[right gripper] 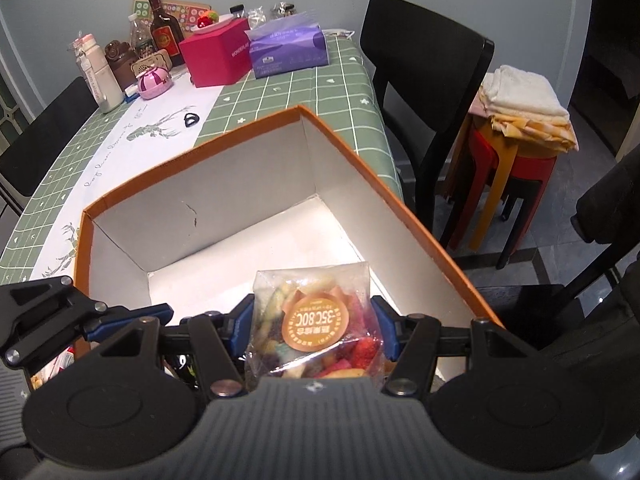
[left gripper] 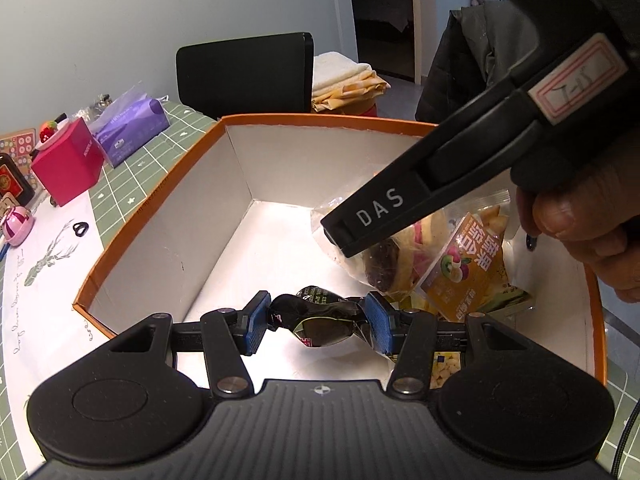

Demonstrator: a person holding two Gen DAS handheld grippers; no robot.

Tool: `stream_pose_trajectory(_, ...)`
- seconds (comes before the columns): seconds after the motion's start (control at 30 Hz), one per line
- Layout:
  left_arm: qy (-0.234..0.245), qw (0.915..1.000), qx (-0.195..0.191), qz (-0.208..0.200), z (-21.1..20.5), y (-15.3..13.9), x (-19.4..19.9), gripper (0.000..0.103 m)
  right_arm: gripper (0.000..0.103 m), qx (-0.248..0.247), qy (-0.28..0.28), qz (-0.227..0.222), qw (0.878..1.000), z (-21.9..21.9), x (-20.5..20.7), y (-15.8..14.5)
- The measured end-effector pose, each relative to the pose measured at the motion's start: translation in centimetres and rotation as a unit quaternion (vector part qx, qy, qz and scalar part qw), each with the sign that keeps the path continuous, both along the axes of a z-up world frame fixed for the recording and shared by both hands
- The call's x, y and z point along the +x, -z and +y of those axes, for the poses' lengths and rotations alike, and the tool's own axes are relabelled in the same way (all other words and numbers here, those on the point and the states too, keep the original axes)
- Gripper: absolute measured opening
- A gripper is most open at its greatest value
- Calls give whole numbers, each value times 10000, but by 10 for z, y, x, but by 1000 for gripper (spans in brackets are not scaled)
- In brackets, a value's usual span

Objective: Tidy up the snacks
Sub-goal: 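Lower both snacks into the orange box and open both tools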

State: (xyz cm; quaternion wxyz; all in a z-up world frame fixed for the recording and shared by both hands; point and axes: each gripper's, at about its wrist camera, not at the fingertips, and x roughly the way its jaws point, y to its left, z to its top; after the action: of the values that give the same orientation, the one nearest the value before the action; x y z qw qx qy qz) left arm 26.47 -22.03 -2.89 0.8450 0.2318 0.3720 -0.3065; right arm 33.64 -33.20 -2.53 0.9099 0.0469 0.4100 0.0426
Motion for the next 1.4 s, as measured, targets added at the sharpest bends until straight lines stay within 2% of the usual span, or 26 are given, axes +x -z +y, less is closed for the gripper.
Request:
stream_pose_trajectory(0.37, 143, 9995, 238, 132, -8, 17, -5, 60, 59, -213, -4, 206, 9996, 5, 6, 13)
stream_pose_trajectory(0.47, 196, 9990, 405, 47, -11, 23, -8, 61, 60, -291, -23, 258, 9992, 8, 7, 12)
stream_pose_trajectory(0.53, 213, 9986, 487, 1, -12, 25, -9, 65, 61, -330, 0, 266, 9991, 9, 7, 12)
stream_pose_trajectory(0.57, 206, 9985, 501, -33, -13, 24, -10, 70, 65, -331, 16, 248, 9991, 8, 7, 11)
stream_pose_trajectory(0.77, 74, 9997, 230, -81, -5, 7, -10, 79, 68, -300, 83, 89, 9995, 6, 1, -2)
stream_pose_trajectory(1.23, -344, 9983, -268, -386, 26, -42, -26, 79, 68, -277, 166, -272, 9991, 5, -33, -41)
stream_pose_trajectory(1.4, -552, 9945, -740, -491, 62, -57, -42, 79, 68, 30, 179, -624, 9979, 3, -61, -59)
